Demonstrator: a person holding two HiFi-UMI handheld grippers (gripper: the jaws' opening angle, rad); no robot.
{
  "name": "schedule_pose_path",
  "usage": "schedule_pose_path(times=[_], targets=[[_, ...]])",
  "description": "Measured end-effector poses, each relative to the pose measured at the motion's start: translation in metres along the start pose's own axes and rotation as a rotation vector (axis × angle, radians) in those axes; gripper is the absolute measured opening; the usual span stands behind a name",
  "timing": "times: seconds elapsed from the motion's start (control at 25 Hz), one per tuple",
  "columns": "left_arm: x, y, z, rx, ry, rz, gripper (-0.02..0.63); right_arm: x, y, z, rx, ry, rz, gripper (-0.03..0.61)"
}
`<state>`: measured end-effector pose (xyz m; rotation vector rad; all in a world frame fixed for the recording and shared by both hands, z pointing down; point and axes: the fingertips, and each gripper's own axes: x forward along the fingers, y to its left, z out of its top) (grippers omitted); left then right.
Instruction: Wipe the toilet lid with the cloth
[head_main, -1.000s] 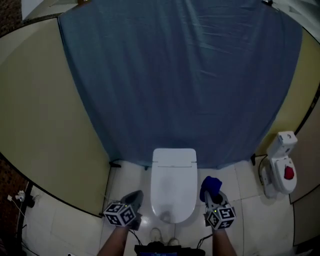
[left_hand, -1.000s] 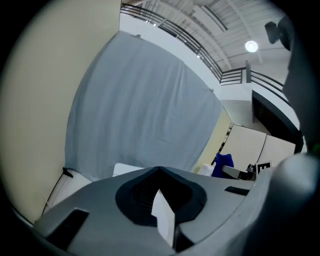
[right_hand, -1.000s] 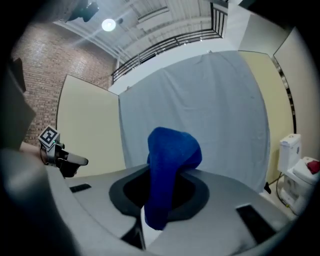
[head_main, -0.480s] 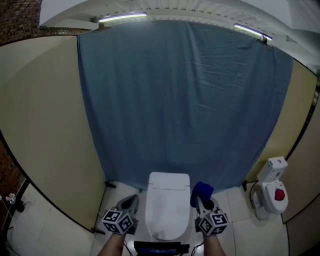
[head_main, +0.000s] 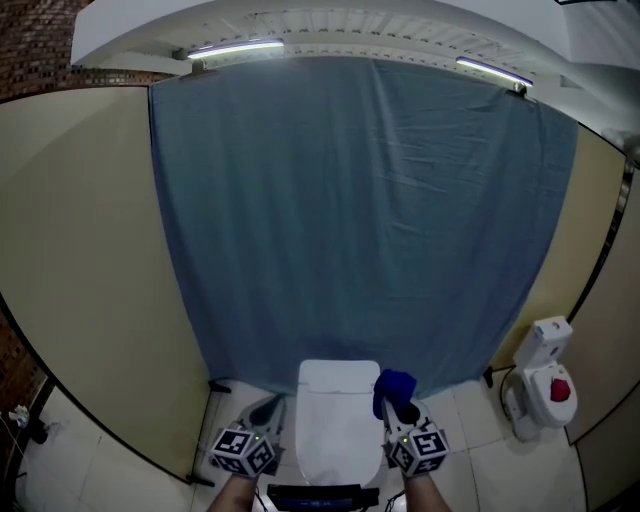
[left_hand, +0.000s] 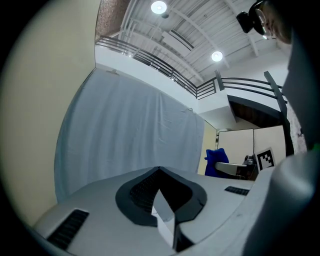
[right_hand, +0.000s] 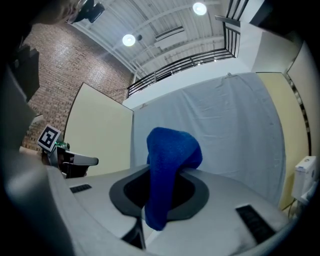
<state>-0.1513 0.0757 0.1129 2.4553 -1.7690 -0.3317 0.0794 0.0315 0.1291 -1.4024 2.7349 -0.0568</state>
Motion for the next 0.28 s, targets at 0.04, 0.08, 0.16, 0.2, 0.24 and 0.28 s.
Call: schedule_pose_path(times=[0.04, 0.08, 0.16, 0.2, 0.24, 0.28], targets=[[0.000, 0.002, 0.000, 0.000, 0.002, -0.002, 0.000, 0.003, 0.002, -0.001, -0.008, -0.003, 0.005, 0.063], [0.001, 0.005, -0.001, -0.003, 0.004, 0.000, 0.000, 0.007, 0.005, -0.002, -0.014, -0.003, 0.013, 0.063], [0.001, 0.012, -0.005, -0.012, 0.015, 0.010, 0.000, 0.013, 0.012, -0.004, -0.011, 0.009, 0.028, 0.063], [0.002, 0.014, -0.007, -0.016, 0.024, 0.014, 0.000, 0.015, 0.014, -0.006, -0.005, 0.014, 0.032, 0.063], [0.003, 0.017, -0.010, -0.019, 0.032, 0.016, 0.000, 0.017, 0.015, -0.008, 0.002, 0.017, 0.034, 0.063], [0.004, 0.019, -0.012, -0.021, 0.041, 0.019, 0.000, 0.018, 0.016, -0.010, 0.008, 0.019, 0.036, 0.063]])
